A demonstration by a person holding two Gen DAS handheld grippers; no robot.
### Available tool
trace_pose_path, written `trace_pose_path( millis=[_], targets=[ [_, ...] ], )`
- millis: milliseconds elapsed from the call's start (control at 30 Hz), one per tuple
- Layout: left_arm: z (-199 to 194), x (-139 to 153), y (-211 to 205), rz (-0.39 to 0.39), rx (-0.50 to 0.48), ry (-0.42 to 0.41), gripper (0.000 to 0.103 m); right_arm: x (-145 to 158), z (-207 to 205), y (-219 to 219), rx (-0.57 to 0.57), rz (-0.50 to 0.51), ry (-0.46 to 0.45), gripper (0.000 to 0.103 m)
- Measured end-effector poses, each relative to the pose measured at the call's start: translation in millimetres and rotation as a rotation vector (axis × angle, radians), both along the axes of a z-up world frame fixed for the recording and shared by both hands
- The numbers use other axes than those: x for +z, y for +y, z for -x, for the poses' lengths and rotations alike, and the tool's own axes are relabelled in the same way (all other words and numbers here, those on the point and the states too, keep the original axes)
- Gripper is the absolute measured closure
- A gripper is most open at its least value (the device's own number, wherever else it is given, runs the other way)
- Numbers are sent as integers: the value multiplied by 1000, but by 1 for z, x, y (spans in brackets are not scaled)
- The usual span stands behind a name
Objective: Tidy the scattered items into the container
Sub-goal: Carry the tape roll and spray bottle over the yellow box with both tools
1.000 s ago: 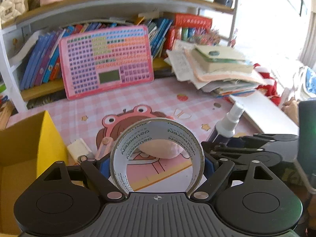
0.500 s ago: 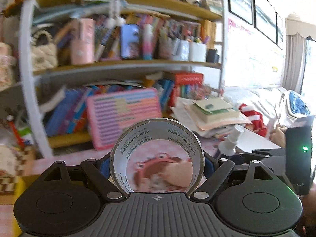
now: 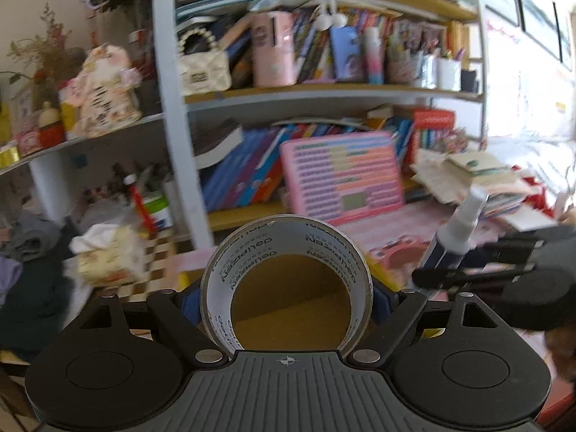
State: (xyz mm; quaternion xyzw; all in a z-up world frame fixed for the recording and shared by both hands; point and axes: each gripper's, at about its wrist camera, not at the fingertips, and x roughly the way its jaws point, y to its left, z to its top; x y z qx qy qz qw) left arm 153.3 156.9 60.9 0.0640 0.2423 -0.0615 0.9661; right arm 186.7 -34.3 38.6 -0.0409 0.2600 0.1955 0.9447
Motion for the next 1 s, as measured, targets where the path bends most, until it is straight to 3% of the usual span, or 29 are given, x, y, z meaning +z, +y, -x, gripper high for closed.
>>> trace_pose_path(
  millis=[200, 333, 433, 600, 767, 1000],
  targets=[
    [-33, -18, 25, -3, -68, 91, 17, -6, -28, 36, 81, 72, 64, 72],
    [-65, -32, 31, -41, -127, 169, 17, -17, -57, 53, 140, 196, 96, 72],
    [-82, -44, 30, -50, -166, 231, 17, -28, -79, 60, 198, 275, 182, 72],
    [-102, -68, 14, -158, -229, 308, 17, -52, -102, 74, 265, 381, 299, 72],
    [-111, -82, 6, -192, -292, 389, 17, -55, -112, 88, 328, 460, 317, 72],
    [-117, -95, 1, -285, -320, 434, 17, -53, -127, 94, 375, 531, 324, 72]
  ],
)
